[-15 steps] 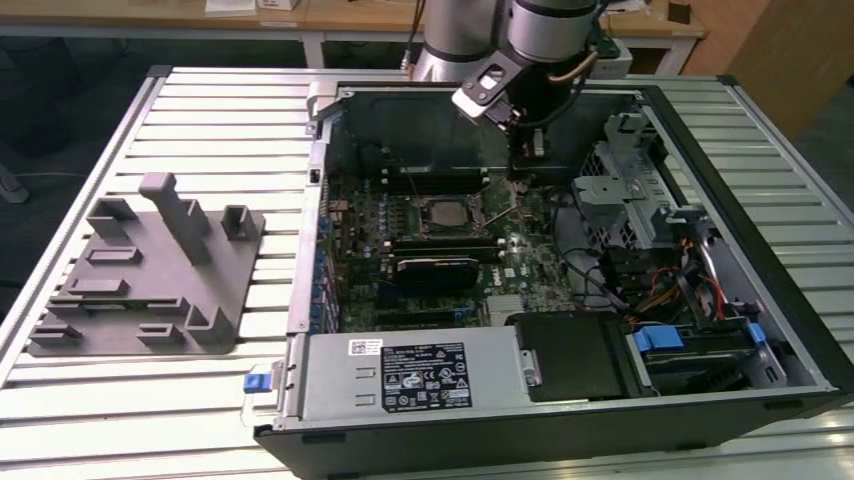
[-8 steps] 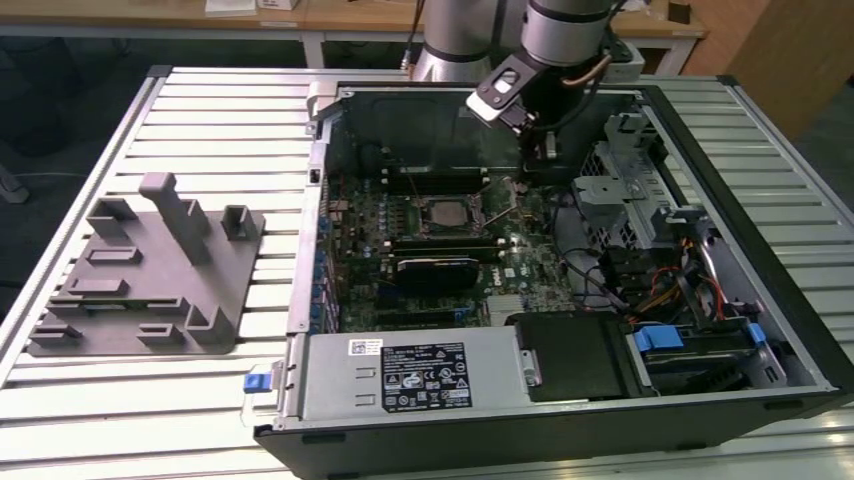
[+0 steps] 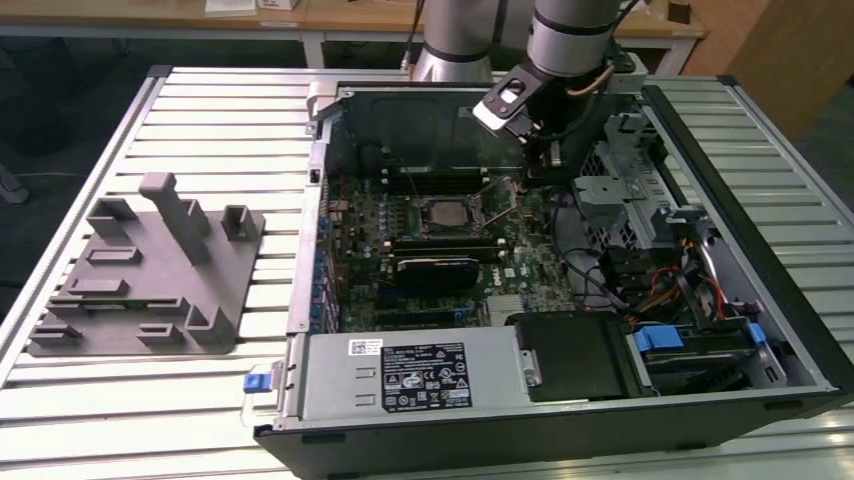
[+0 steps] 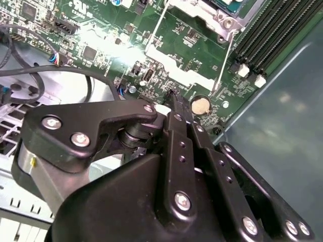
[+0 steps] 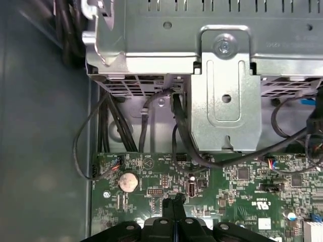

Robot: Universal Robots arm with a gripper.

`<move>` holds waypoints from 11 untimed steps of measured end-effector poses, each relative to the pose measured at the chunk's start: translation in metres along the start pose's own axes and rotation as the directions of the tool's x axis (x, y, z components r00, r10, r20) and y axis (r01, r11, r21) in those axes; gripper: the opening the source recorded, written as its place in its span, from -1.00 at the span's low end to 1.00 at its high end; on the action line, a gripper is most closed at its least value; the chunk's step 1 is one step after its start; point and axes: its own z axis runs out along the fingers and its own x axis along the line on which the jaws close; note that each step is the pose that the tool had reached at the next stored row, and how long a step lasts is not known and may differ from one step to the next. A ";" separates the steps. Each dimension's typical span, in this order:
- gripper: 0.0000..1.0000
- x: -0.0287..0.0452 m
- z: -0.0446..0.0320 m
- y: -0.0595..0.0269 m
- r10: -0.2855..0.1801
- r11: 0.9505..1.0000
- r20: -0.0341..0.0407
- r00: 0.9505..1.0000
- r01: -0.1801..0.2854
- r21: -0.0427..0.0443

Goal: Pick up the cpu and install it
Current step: 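Close the cpu cover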

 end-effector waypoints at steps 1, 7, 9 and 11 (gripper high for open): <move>-0.79 0.0000 0.0018 0.0000 0.000 1.000 0.000 1.000 0.000 0.000; -0.79 0.0000 0.0104 -0.0003 0.001 1.000 0.000 1.000 -0.001 0.000; -0.79 0.0000 0.0104 -0.0003 0.001 1.000 0.000 1.000 -0.001 0.000; -0.79 0.0000 0.0104 -0.0003 0.001 1.000 0.000 1.000 -0.001 0.000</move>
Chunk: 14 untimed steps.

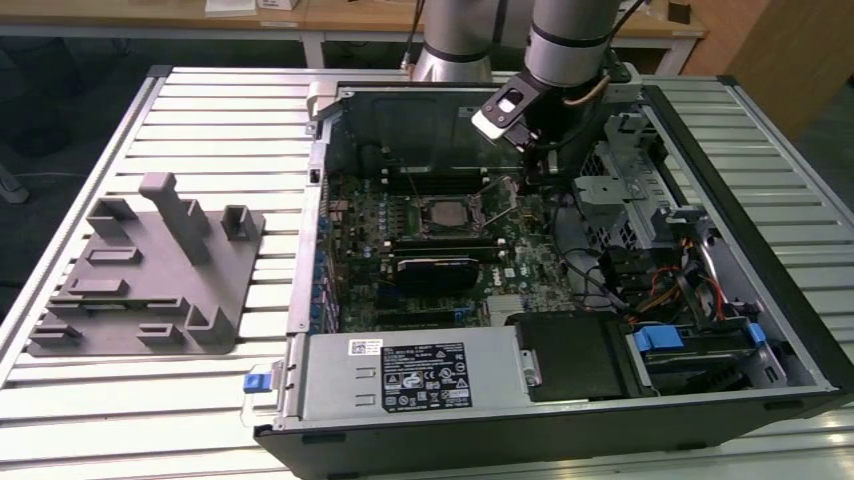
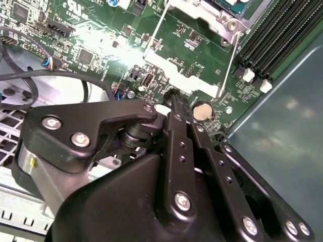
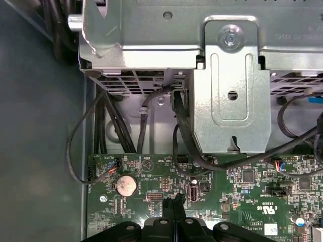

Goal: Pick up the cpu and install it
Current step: 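Close the cpu cover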

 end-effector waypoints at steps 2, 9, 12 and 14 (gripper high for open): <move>-0.79 0.0001 -0.0001 -0.0027 0.000 1.000 0.000 1.000 0.000 0.000; -0.79 -0.0002 -0.0011 -0.0248 0.003 1.000 -0.003 1.000 -0.003 -0.001; -0.79 -0.0003 -0.0015 -0.0351 0.004 1.000 -0.005 1.000 -0.004 -0.001; -0.79 -0.0004 -0.0018 -0.0423 0.005 1.000 -0.007 1.000 -0.005 -0.002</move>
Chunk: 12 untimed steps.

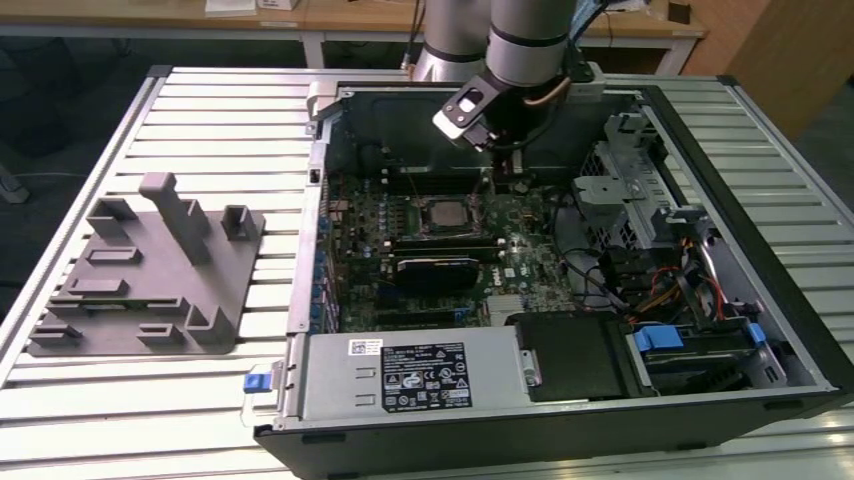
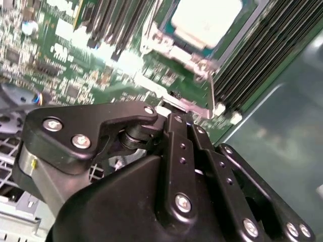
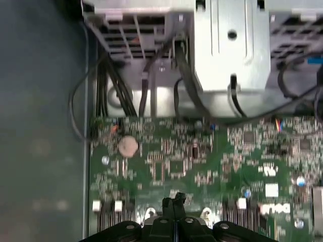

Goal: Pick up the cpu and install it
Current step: 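Close the cpu cover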

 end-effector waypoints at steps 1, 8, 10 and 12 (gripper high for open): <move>-0.79 0.0000 -0.0001 -0.0035 0.001 1.000 -0.001 1.000 -0.001 0.000; -0.79 -0.0002 -0.0009 -0.0166 0.002 1.000 -0.002 1.000 -0.002 -0.001; -0.79 -0.0002 -0.0008 -0.0167 0.002 1.000 -0.002 1.000 -0.002 -0.001; -0.79 -0.0003 -0.0008 -0.0168 0.002 1.000 -0.002 1.000 -0.002 0.001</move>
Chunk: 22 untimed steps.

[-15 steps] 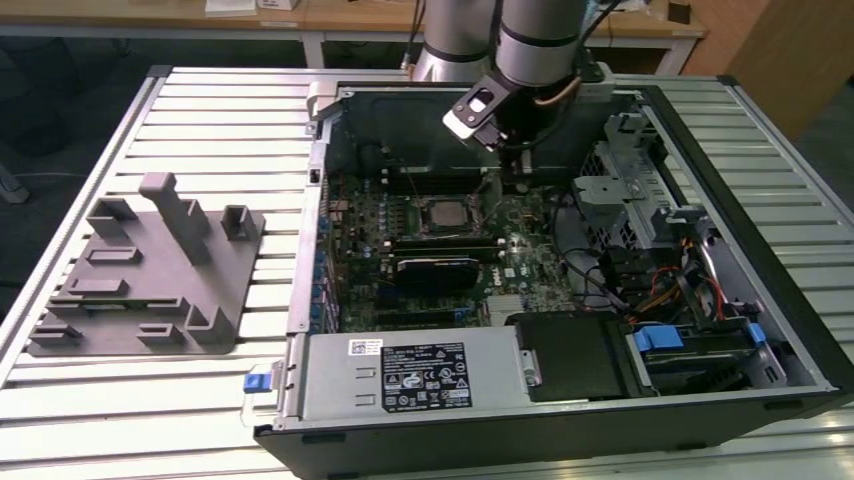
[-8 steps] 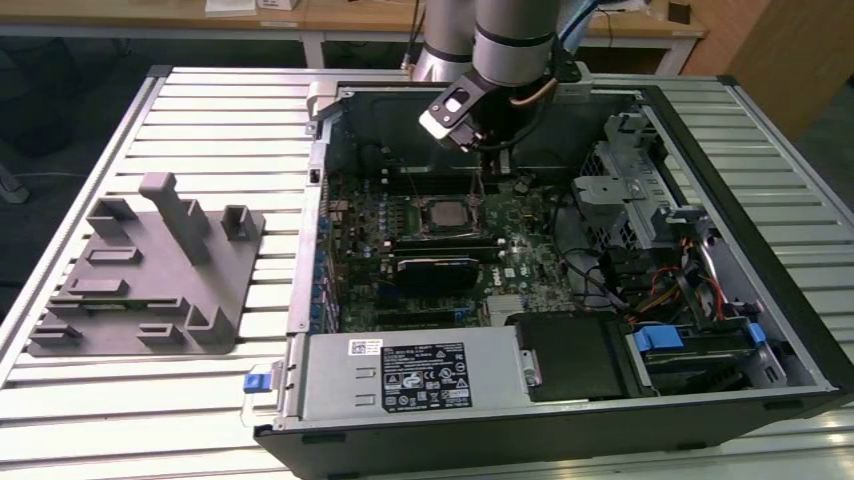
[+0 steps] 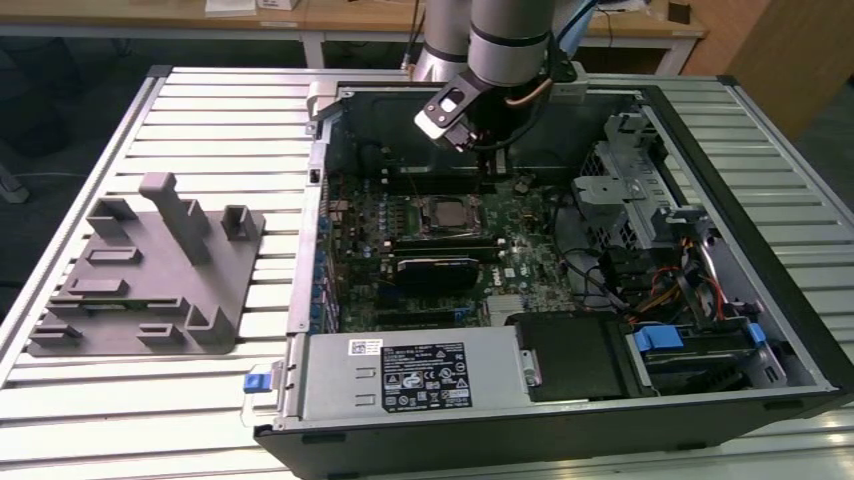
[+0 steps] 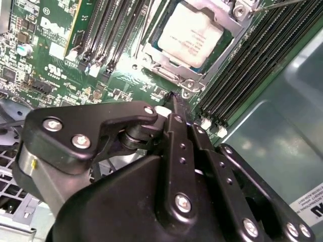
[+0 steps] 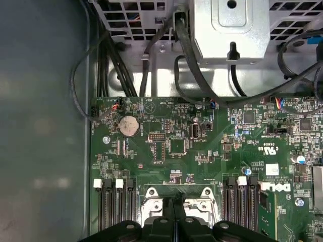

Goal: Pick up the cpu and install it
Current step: 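Close the cpu cover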

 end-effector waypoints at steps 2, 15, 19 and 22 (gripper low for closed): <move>-0.79 0.0000 0.0003 0.0002 0.000 1.000 0.002 1.000 0.000 0.016; -0.79 -0.0010 0.0012 -0.0074 0.000 0.999 0.004 1.000 0.000 0.042; -0.79 -0.0039 0.0029 -0.0140 0.000 0.999 0.004 1.000 0.000 0.042; -0.79 -0.0070 0.0038 -0.0177 0.000 0.999 0.004 1.000 0.000 0.042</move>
